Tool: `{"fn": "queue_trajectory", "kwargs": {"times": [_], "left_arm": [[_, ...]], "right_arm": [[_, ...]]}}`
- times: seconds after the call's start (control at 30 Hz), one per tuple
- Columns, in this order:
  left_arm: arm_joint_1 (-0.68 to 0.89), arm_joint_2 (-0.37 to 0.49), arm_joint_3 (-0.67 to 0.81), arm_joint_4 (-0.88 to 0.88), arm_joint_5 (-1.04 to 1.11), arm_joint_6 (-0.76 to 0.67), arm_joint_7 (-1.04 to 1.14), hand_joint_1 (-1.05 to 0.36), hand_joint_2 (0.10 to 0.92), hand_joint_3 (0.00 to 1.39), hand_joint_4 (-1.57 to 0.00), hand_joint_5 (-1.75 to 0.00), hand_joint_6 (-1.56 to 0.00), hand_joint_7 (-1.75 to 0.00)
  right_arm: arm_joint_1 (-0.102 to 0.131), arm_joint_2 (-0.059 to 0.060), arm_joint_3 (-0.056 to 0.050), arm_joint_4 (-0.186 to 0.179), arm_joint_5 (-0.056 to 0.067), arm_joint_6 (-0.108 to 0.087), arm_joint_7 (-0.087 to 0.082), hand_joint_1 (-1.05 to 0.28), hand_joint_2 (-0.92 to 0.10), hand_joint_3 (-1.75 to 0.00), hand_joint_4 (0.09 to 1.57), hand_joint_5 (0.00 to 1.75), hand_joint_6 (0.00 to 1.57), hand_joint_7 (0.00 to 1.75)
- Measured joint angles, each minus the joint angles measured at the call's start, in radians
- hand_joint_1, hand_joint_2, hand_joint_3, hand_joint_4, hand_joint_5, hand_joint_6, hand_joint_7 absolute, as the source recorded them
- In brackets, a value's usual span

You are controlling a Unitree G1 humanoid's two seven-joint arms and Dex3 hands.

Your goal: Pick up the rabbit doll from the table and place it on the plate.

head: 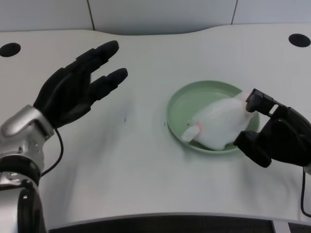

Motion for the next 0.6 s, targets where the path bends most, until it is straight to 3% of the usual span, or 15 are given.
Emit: {"fn": "queue_trajectory", "kwargs": {"times": [0.13,0.23,0.5,0.6], "left_arm": [[0.046,0.024,0.089,-0.002,-0.104,0.251,-0.104,-1.05,0.921,0.69,-0.19,-0.09,-0.08,-0.03],[0.086,0.025,0.118,-0.024,-0.140,0.345,-0.116,-1.04,0.921,0.70,-0.24,-0.11,-0.11,-0.04],[0.272,-0.053,0.144,-0.165,-0.208,0.484,-0.117,-1.01,0.921,0.78,-0.20,-0.08,-0.07,-0.01],[0.320,-0.068,0.157,-0.253,-0.244,0.493,-0.115,-0.99,0.921,0.78,-0.21,-0.08,-0.08,-0.02]], "right_arm": [[0.000,-0.003,0.000,0.000,0.000,0.002,0.000,-0.60,-0.90,0.00,1.06,1.75,0.86,1.75],[0.000,-0.004,0.001,0.000,0.000,0.002,-0.001,-0.60,-0.90,0.00,1.06,1.75,0.86,1.75],[0.000,-0.017,0.007,0.006,-0.010,0.010,-0.005,-0.59,-0.91,-0.01,1.05,1.75,0.83,1.75],[0.000,-0.020,0.008,0.010,-0.012,0.010,-0.016,-0.59,-0.92,-0.01,1.05,1.75,0.83,1.75]]}}
